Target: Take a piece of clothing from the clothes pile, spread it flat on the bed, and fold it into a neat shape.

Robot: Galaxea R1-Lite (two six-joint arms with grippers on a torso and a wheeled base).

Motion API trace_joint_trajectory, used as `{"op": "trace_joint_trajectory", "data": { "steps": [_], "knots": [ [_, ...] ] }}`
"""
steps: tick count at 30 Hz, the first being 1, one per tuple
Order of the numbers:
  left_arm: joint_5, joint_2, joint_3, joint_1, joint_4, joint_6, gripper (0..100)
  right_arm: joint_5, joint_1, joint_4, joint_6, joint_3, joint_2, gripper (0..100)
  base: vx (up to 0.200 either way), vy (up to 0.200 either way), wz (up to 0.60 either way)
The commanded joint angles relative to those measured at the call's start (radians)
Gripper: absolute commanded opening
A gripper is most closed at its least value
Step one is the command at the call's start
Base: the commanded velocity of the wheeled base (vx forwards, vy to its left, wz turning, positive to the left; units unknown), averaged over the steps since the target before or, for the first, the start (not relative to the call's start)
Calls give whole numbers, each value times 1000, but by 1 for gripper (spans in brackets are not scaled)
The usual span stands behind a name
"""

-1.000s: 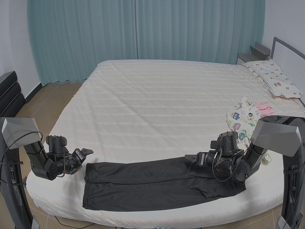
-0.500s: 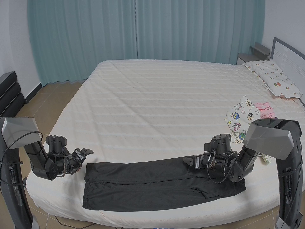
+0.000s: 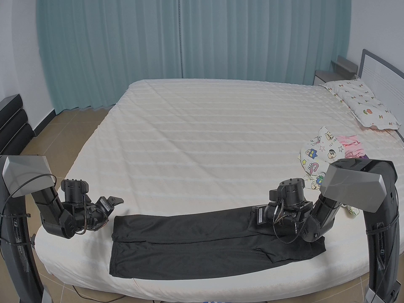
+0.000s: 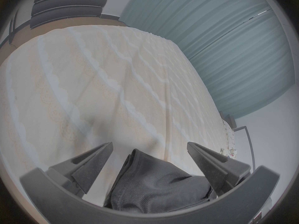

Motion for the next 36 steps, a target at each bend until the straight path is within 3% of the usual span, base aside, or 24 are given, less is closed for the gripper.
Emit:
{"op": "trace_joint_trajectory", "data": {
  "steps": [1, 4, 5, 11, 19, 27, 31, 36],
  "knots": [
    [0, 1, 0, 1, 0, 0, 100, 0, 2, -10, 0, 0, 4, 0, 0, 0, 0],
    [0, 2, 0, 1, 0, 0, 100, 2, 5, -28, 0, 0, 9, 0, 0, 0, 0],
    [1, 2, 0, 1, 0, 0, 100, 2, 6, -28, 0, 0, 9, 100, 0, 0, 0],
    [0, 1, -3, 1, 1, -2, 100, 2, 0, -69, 35, 17, -22, 100, 0, 0, 0],
    [-2, -7, -1, 2, 0, -42, 100, -50, -95, -111, 220, 181, -217, 100, 0, 0, 0],
    [-2, -12, 9, 1, -3, -49, 100, -43, -216, -118, 437, 315, -287, 100, 0, 0, 0],
    [-2, -12, 8, 2, -3, -51, 100, -35, -231, -195, 529, 389, -278, 100, 0, 0, 0],
    [-2, -12, 9, 2, -3, -51, 100, -4, -230, -321, 563, 471, -266, 100, -120, 0, 0]
  ]
}}
